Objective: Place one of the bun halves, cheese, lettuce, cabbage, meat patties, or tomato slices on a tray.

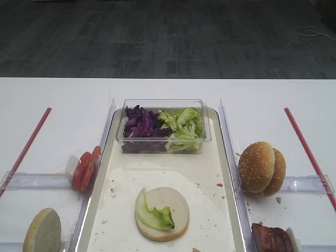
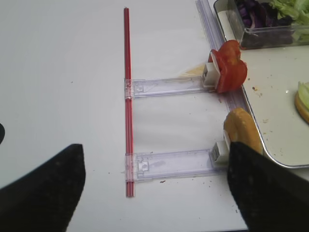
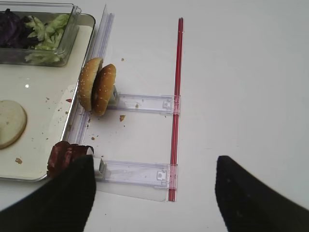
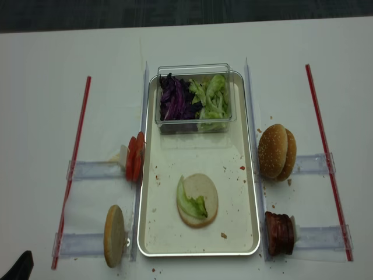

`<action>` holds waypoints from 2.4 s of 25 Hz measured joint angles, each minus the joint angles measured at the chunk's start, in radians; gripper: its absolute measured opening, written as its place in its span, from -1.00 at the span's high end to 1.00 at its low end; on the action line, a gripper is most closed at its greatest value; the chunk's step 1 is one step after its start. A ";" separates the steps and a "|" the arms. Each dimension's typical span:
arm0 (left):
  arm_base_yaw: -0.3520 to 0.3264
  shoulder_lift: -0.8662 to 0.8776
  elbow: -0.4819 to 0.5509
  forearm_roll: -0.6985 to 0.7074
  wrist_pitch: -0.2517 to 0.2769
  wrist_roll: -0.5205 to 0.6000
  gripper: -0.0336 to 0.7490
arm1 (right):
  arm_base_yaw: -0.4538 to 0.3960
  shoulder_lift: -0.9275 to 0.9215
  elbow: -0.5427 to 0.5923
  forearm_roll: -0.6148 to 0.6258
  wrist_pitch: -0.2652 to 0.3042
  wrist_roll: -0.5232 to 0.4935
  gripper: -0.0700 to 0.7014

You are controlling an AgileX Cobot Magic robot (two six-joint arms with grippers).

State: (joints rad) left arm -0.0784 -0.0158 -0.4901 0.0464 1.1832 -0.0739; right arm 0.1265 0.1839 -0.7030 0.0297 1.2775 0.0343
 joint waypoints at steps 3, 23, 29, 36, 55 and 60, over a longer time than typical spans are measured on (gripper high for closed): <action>0.000 0.000 0.000 0.000 0.000 0.000 -0.55 | 0.000 -0.084 0.033 0.000 0.004 -0.020 -0.56; 0.000 0.000 0.000 0.000 0.000 0.000 -0.55 | 0.000 -0.202 0.174 0.001 0.009 -0.048 -0.56; 0.000 0.000 0.000 0.000 0.000 0.000 -0.55 | 0.000 -0.202 0.209 0.001 -0.098 -0.048 -0.56; 0.000 -0.001 0.000 0.000 0.000 0.000 -0.55 | 0.000 -0.202 0.227 -0.001 -0.130 -0.048 -0.56; 0.000 -0.001 0.000 0.000 0.000 0.002 -0.55 | 0.000 -0.202 0.227 -0.001 -0.134 -0.048 -0.56; 0.000 -0.001 0.000 0.000 0.000 0.002 -0.55 | 0.000 -0.202 0.227 -0.001 -0.134 -0.048 -0.56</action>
State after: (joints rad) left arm -0.0784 -0.0165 -0.4901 0.0464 1.1832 -0.0722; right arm 0.1265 -0.0186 -0.4758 0.0292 1.1438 -0.0142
